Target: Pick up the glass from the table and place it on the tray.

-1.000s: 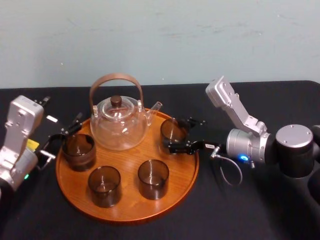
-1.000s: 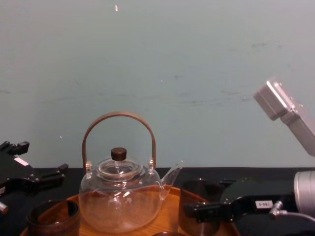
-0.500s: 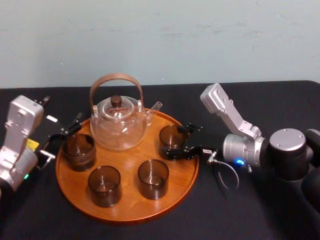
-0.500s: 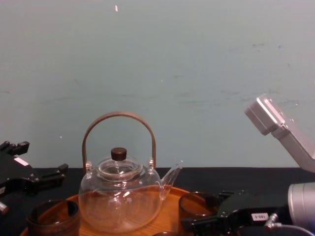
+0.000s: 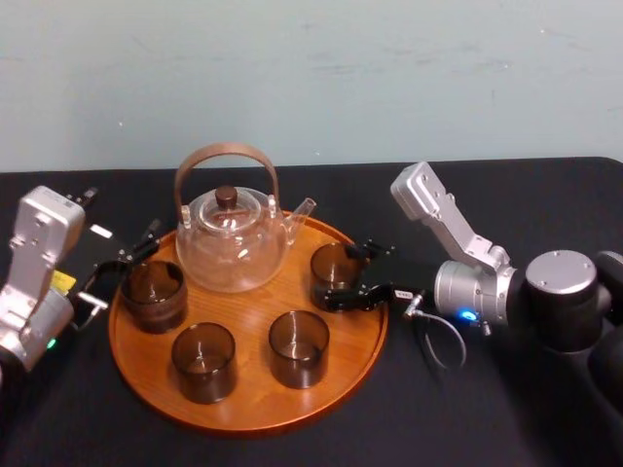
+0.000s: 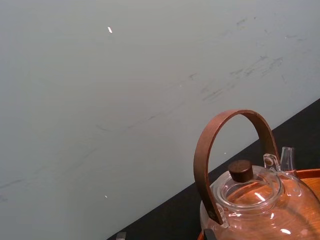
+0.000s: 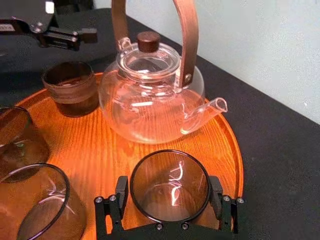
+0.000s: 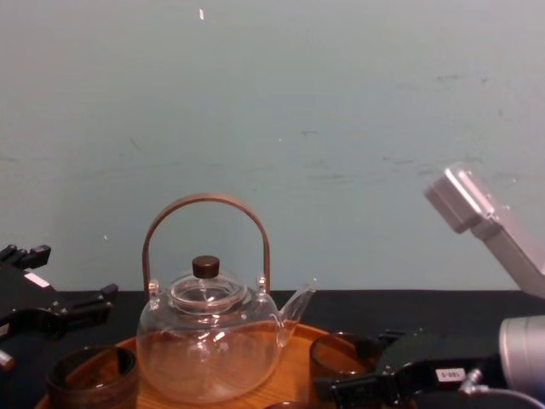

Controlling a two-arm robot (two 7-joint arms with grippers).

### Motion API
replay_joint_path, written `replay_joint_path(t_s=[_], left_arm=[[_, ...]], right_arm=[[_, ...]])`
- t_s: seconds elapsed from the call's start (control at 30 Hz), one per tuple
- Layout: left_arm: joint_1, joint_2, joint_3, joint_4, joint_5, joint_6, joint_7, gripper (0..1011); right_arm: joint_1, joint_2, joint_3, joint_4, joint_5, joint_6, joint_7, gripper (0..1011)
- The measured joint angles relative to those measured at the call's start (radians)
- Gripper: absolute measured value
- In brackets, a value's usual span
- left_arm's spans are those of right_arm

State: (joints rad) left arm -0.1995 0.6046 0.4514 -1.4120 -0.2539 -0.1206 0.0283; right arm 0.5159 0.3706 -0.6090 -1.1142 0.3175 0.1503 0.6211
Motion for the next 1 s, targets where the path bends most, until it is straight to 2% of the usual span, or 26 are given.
replay_joint_path(t_s=[0.13, 0.37, 0.4, 0.57, 0.8, 1.0], left_arm=[[0.000, 0.000, 0.000, 0.000, 0.000, 0.000, 0.000, 1001], [0.000, 0.000, 0.000, 0.000, 0.000, 0.000, 0.000, 1001], [0.000, 0.000, 0.000, 0.000, 0.000, 0.000, 0.000, 1001], [0.000, 0.000, 0.000, 0.000, 0.000, 0.000, 0.000, 1001], [0.000, 0.000, 0.000, 0.000, 0.000, 0.000, 0.000, 1002], [0.000, 0.000, 0.000, 0.000, 0.000, 0.000, 0.000, 1001]], right_arm=[[-0.021, 0.023, 0.018, -0.043, 0.014, -0.001, 0.003, 1002], [-0.082, 0.086, 0.053, -0.157, 0.039, 0.003, -0.003, 1002], [-0.082, 0.086, 0.053, -0.157, 0.039, 0.003, -0.003, 1002], [-0.130, 0.133, 0.079, -0.230, 0.059, 0.009, -0.019, 1002], [-0.205, 0.196, 0.126, -0.313, 0.090, 0.013, -0.047, 1002], [-0.285, 0.251, 0.183, -0.388, 0.126, 0.001, -0.074, 1002]])
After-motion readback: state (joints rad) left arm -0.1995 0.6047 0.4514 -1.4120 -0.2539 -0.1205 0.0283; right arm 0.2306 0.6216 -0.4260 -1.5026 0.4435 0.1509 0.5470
